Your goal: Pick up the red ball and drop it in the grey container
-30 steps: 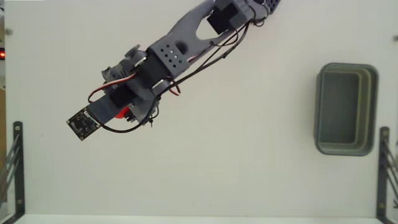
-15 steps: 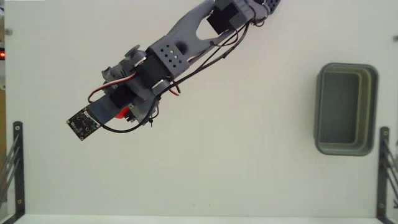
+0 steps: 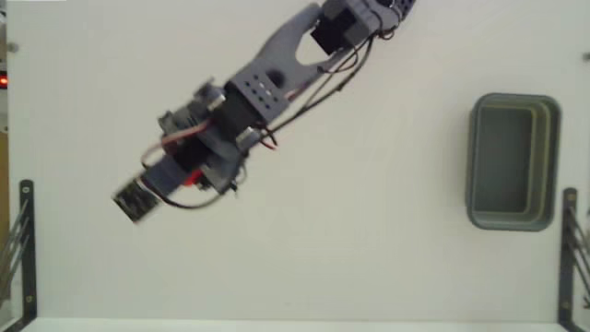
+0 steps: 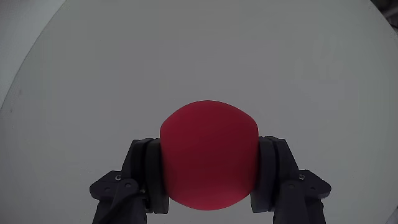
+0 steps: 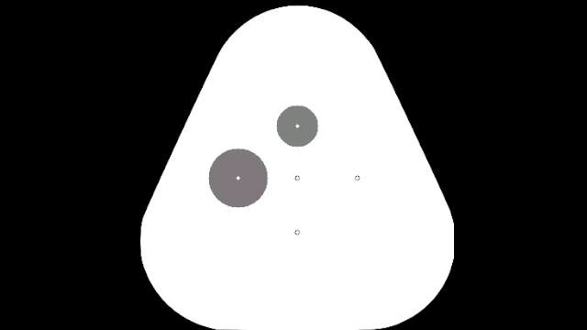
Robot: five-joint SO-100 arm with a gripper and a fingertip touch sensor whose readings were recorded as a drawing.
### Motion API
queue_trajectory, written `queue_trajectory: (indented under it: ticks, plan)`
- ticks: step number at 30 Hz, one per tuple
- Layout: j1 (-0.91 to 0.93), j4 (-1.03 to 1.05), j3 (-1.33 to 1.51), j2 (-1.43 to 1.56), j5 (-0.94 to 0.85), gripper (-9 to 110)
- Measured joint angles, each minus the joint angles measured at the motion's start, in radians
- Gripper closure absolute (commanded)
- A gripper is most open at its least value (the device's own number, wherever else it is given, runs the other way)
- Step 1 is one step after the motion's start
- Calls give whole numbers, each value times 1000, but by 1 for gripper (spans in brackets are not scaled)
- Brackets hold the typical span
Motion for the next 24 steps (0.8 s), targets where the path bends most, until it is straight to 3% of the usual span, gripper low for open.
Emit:
queue_trajectory:
  ticks: [24]
  plan:
    - [-476, -43, 210, 115, 0, 31]
